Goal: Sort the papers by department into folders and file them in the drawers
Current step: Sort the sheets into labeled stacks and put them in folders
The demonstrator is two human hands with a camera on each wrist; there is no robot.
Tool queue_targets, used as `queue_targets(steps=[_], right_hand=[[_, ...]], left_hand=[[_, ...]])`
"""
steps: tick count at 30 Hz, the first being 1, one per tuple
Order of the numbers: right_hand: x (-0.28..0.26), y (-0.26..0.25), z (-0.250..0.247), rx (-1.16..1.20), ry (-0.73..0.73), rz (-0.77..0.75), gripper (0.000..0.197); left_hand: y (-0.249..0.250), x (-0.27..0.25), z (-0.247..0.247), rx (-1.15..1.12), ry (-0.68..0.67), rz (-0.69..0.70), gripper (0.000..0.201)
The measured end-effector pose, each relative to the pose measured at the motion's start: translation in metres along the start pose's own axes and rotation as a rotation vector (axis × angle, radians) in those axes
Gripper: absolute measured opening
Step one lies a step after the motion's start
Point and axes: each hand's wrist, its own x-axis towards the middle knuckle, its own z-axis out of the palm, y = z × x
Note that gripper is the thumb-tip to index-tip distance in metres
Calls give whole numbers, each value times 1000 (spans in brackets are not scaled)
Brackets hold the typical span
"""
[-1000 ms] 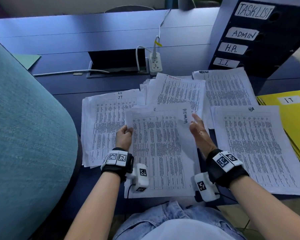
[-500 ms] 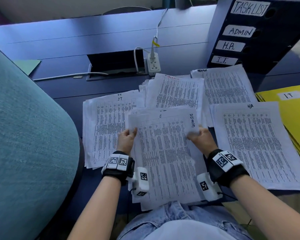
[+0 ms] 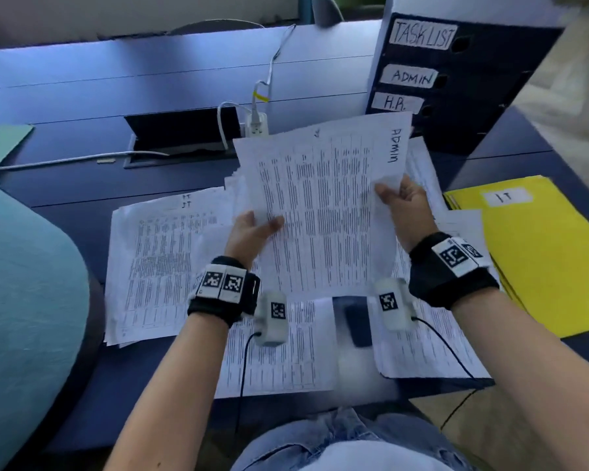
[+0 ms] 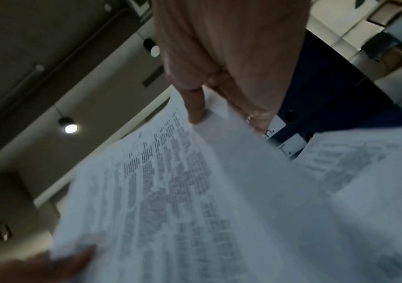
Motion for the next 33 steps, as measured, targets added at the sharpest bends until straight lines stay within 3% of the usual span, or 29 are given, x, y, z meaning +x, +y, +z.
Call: queue_targets(steps=[4,7,11,17,19,21,24,28,31,33], right_hand=[[42,-9,-36,-236,-41,3,7],[73,9,-63,-620,-223,100,32],[89,36,-77,-1100,-481,181,70],[89,54,-73,-1389,-581,215,70],[88,48,-76,-1408,-693,185,58],[86,37,-82,-1309,-808,131,29],[76,16,-91,-1138,-890,59,38],[68,7,-98,-1058,-908,31,25],[71,10,-99,-1010,-884,45,10],[72,14,-98,-1012,-874,53,19]], left_hand=[[13,29,36,141,204,62,16],[34,47,54,207,388,155,20],[58,63,71,153,483,285,20],[61,79,93,112,519,266,18],[59,80,100,163,500,246,20],[56,83,105,201,468,200,21],[47,88,113,264,399,43,23],[34,90,138,278,202,-98,16],[27,92,159,281,88,-180,25],[21,98,169,292,55,-210,26]])
